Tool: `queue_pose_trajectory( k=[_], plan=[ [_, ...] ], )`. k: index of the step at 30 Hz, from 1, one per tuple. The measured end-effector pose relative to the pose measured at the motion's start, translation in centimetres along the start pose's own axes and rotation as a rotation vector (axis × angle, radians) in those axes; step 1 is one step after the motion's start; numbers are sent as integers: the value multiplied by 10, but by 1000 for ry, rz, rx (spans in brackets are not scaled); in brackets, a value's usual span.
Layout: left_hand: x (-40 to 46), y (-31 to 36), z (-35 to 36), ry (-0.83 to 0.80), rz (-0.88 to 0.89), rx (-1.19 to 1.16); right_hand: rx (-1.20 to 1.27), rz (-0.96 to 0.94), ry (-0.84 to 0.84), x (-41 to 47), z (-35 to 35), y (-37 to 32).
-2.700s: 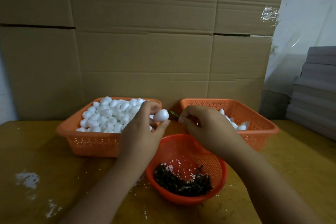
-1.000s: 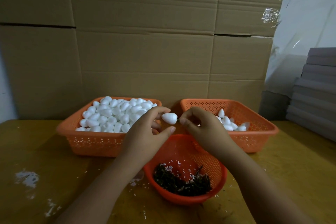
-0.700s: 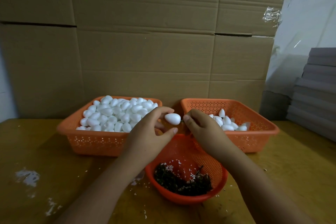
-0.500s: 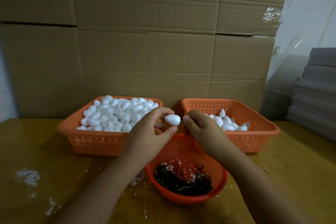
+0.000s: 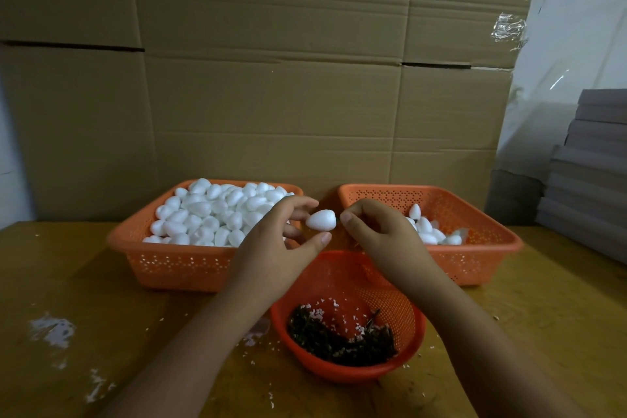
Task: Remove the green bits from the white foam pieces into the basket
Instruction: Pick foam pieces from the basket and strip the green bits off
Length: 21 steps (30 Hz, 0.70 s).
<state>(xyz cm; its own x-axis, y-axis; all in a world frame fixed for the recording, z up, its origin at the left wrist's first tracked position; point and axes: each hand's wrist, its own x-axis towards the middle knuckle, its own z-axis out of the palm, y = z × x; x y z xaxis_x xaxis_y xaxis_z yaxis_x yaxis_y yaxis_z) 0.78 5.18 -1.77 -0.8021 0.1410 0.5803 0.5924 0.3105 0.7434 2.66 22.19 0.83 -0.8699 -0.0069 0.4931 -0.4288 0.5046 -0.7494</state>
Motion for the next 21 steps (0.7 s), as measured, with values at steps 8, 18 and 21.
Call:
queue_pose_trajectory(
  k=[8, 18, 21],
  plan=[
    [-2, 1, 2, -15, 51, 36, -26, 18, 8, -1, 1, -4],
    [0, -1, 0, -7, 51, 30, 31, 25, 6, -3, 2, -3],
    [1, 0, 0, -7, 56, 50, 57, 9, 8, -2, 0, -2]
  ],
)
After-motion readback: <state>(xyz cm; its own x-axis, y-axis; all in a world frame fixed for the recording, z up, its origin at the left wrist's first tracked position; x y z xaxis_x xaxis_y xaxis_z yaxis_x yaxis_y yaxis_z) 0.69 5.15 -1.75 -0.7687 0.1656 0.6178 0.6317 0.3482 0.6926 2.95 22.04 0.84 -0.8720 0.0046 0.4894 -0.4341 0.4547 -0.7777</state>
